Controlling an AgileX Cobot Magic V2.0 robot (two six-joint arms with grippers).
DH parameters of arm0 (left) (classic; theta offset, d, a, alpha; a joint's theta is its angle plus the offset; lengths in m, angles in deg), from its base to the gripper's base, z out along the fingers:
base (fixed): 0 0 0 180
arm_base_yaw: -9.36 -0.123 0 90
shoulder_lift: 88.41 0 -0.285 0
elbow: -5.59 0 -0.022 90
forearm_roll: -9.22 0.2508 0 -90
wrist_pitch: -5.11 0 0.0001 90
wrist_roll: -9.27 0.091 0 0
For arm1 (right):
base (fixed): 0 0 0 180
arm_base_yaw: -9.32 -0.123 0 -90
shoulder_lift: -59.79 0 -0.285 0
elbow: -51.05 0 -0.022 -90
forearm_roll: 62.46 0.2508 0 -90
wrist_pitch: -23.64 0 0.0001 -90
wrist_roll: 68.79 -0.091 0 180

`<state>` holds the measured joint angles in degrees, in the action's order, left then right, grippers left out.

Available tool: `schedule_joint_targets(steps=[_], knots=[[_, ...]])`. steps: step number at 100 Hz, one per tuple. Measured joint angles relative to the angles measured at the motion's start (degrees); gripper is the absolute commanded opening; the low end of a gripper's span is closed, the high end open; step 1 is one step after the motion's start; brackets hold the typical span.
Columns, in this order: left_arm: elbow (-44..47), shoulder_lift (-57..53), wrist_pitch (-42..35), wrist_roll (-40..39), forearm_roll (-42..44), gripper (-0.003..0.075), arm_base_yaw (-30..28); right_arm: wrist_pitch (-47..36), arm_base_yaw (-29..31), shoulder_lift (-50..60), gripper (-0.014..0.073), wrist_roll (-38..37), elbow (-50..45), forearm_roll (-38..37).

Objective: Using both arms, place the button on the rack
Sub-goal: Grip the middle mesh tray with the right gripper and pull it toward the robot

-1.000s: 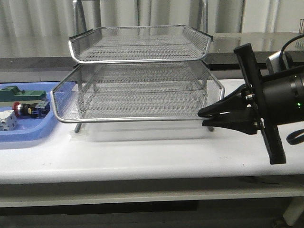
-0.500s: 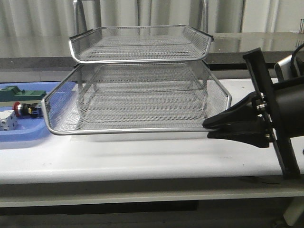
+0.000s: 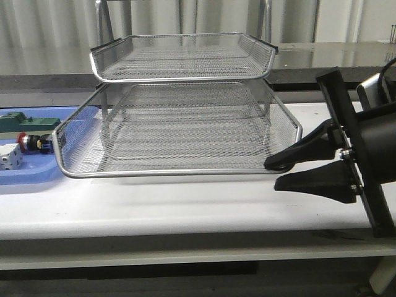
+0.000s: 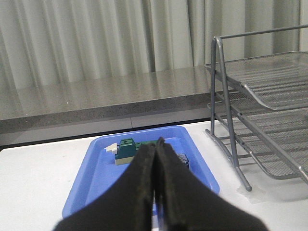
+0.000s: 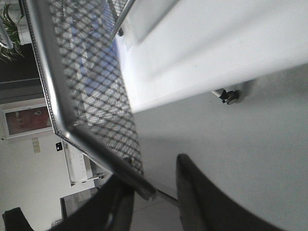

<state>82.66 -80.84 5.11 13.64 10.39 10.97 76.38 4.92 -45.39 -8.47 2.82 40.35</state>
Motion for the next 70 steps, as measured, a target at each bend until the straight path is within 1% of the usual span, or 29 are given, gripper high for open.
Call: schedule_joint_targets(steps=[13, 20, 38, 55, 64, 70], knots=[[0.0, 0.0, 0.0, 0.0, 0.0, -0.0021, 0.0, 0.0, -0.1, 0.0, 0.0448, 0.8, -0.3, -0.6], [0.0, 0.0, 0.0, 0.0, 0.0, -0.0021, 0.0, 0.1, -0.2, 0.0, 0.048, 1.2, -0.5, -1.0], [0.0, 0.0, 0.0, 0.0, 0.0, -0.0021, 0.0, 2.1, -0.2, 0.3, 0.0482, 2.4, -0.5, -1.1], [0.0, 0.0, 0.0, 0.0, 0.0, -0.0021, 0.0, 2.6, -0.2, 4.2, 0.0482, 2.8, -0.5, -2.1], [0.0, 0.0, 0.0, 0.0, 0.0, -0.0021, 0.0, 1.8, -0.2, 7.3, 0.0482, 2.3, -0.5, -4.5], [0.0, 0.0, 0.0, 0.0, 0.0, -0.0021, 0.0, 0.3, -0.2, 9.7, 0.0482, 0.7, -0.5, -7.2]])
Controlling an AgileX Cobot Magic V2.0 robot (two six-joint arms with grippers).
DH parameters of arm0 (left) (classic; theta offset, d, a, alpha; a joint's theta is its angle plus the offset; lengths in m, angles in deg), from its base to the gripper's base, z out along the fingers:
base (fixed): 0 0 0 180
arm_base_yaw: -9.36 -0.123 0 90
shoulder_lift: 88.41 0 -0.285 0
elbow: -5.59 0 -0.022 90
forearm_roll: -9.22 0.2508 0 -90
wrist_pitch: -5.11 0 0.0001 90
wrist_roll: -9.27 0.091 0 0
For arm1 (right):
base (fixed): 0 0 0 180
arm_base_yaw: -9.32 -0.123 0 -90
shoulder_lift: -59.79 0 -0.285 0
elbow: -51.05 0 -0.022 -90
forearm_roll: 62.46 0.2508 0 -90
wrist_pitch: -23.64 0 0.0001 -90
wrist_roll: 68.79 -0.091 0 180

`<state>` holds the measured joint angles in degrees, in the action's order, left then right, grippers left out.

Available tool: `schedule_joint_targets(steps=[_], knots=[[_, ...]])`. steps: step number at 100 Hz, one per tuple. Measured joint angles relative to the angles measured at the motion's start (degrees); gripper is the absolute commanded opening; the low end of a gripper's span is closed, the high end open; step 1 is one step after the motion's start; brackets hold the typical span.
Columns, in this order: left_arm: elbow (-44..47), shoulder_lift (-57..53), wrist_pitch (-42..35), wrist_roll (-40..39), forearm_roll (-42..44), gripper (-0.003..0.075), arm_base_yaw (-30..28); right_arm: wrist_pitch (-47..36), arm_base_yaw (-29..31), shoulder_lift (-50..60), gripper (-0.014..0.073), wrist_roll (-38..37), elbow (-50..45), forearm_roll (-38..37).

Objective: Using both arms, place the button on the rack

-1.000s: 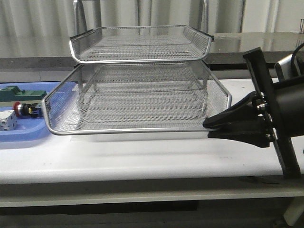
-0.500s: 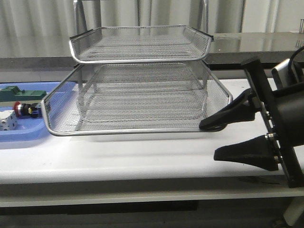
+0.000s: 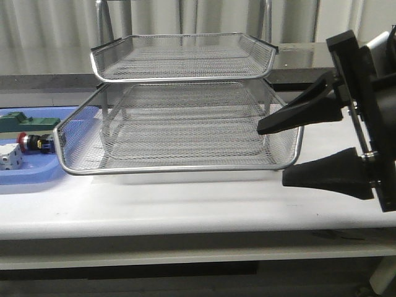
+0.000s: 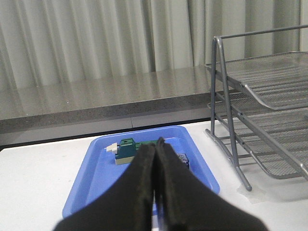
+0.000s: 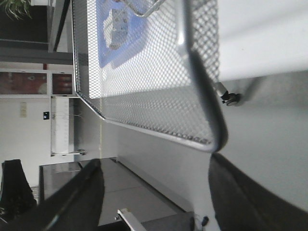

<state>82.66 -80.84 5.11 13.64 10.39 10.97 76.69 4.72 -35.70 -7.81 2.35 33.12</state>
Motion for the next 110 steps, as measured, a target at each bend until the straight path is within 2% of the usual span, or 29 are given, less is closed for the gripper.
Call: schedule_joint_targets(steps=[18, 43, 66, 90, 110], knots=[[0.0, 0.0, 0.0, 0.0, 0.0, -0.0021, 0.0, -4.7, 0.0, 8.0, 0.0482, -7.9, -0.3, -11.7], [0.0, 0.0, 0.0, 0.0, 0.0, -0.0021, 0.0, -5.3, 0.0, 20.1, 0.0482, -22.3, -0.4, -27.6], [0.0, 0.0, 0.0, 0.0, 0.0, -0.0021, 0.0, -6.7, 0.0, 31.0, 0.0482, -37.7, 1.2, -47.7], [0.0, 0.0, 0.0, 0.0, 0.0, -0.0021, 0.0, -3.1, 0.0, 39.5, 0.0482, -52.6, 8.5, -72.5], [0.0, 0.0, 0.0, 0.0, 0.0, -0.0021, 0.0, 2.0, 0.0, 44.4, 0.0456, -59.9, 11.5, -86.2]])
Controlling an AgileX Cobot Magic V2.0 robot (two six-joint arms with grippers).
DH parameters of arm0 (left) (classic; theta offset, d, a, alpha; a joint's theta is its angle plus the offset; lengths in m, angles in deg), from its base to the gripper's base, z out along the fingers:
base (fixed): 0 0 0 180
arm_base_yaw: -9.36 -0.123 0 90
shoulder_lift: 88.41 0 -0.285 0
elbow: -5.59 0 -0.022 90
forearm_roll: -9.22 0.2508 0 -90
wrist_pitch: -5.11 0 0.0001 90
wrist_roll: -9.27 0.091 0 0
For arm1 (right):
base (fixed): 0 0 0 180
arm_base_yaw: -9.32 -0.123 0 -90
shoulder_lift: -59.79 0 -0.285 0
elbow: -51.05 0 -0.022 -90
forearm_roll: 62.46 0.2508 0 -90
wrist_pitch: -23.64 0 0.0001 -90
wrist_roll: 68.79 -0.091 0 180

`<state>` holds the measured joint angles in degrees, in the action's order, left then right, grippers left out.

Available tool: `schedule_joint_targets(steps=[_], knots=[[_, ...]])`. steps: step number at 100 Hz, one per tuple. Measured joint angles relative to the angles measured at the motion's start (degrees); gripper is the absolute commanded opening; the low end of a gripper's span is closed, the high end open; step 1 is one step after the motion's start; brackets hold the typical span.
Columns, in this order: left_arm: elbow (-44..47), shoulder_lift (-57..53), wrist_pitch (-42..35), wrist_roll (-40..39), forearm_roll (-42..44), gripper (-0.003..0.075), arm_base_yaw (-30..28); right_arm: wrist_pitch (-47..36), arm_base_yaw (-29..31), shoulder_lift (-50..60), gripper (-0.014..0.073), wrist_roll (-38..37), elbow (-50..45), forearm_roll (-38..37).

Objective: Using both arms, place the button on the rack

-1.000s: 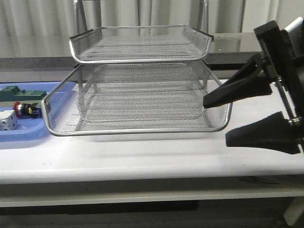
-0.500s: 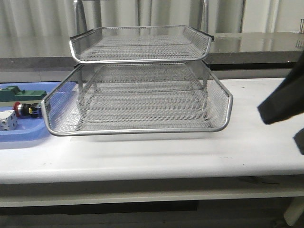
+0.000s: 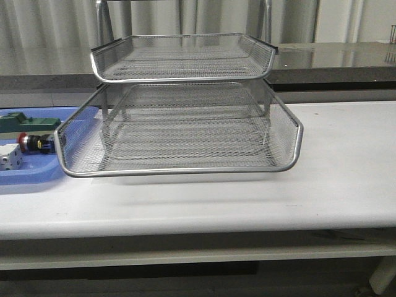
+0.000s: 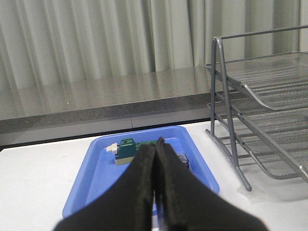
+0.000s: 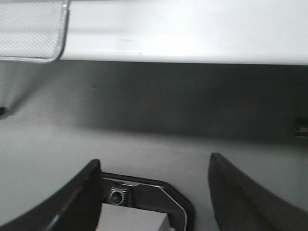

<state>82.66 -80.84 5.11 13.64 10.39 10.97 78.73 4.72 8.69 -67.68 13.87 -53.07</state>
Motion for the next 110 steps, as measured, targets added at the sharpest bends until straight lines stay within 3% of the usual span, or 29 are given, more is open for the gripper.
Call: schedule_joint_targets(steps=[13, 35, 68, 110], knots=[[0.0, 0.0, 0.0, 0.0, 0.0, -0.0021, 0.0, 2.1, 0.0, 3.7, 0.0417, -2.1, 0.4, -4.7], [0.0, 0.0, 0.0, 0.0, 0.0, -0.0021, 0.0, 5.1, 0.0, 9.0, 0.0337, -2.5, 0.5, -6.5], [0.0, 0.0, 0.0, 0.0, 0.0, -0.0021, 0.0, 6.9, 0.0, 13.4, -0.0076, -2.5, 0.5, -10.3], [0.0, 0.0, 0.0, 0.0, 0.0, -0.0021, 0.0, 7.9, 0.0, 13.4, -0.007, -2.7, 0.6, -10.3]])
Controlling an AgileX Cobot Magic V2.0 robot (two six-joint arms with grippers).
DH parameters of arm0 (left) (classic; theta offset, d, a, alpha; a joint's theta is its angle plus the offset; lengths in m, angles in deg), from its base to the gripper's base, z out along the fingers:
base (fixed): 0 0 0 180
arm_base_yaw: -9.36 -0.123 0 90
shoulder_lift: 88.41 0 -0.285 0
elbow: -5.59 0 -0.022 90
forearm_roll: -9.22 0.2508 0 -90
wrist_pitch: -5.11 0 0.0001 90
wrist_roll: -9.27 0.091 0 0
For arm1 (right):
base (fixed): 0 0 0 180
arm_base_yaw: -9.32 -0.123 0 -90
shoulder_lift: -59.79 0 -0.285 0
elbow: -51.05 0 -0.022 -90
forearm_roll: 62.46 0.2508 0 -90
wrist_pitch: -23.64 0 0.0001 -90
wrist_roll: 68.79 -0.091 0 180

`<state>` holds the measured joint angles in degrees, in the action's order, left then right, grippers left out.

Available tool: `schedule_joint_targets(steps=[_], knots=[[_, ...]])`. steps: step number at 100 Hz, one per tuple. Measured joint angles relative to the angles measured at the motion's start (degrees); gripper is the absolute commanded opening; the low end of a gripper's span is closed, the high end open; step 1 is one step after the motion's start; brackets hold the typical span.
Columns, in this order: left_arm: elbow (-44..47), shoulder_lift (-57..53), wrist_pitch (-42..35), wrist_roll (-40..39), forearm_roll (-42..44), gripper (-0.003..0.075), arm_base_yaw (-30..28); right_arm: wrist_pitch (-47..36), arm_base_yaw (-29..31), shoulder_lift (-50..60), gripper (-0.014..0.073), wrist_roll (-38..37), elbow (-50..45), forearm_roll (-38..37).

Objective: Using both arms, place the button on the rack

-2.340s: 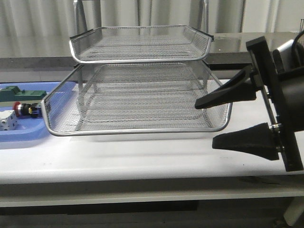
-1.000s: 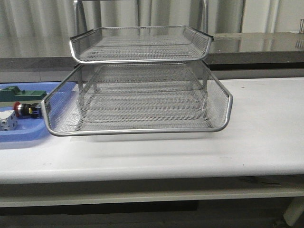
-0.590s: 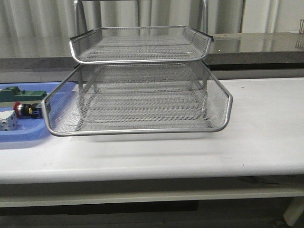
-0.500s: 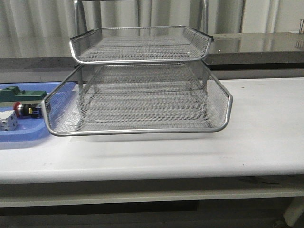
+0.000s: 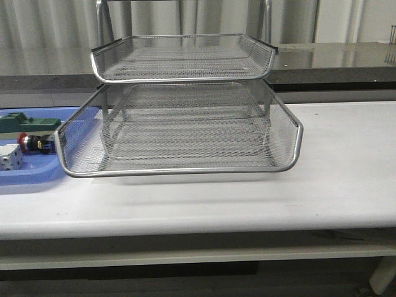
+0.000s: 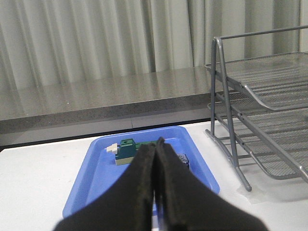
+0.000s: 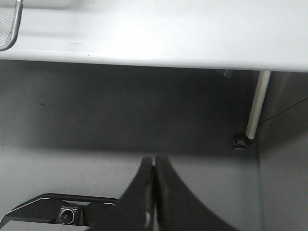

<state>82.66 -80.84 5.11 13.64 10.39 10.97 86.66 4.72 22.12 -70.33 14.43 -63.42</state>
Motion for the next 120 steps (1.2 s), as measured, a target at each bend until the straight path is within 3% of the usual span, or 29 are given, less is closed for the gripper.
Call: schedule_joint_targets(steps=[52, 78, 98, 120], knots=[[0.0, 0.0, -2.8, 0.0, -0.3, -0.0021, 0.0, 0.0, 0.0, 0.0, -0.007, 0.0, 0.0, 0.0], [-1.1, 0.6, -0.5, 0.0, -6.4, -0.0021, 0.0, 0.0, 0.0, 0.0, -0.007, 0.0, 0.0, 0.0], [-11.1, 10.6, 2.8, 0.0, -11.3, -0.0021, 0.0, 0.0, 0.0, 0.0, -0.007, 0.0, 0.0, 0.0], [-26.8, 29.0, 13.5, 0.0, -11.2, -0.0021, 0.0, 0.0, 0.0, 0.0, -0.007, 0.0, 0.0, 0.0]])
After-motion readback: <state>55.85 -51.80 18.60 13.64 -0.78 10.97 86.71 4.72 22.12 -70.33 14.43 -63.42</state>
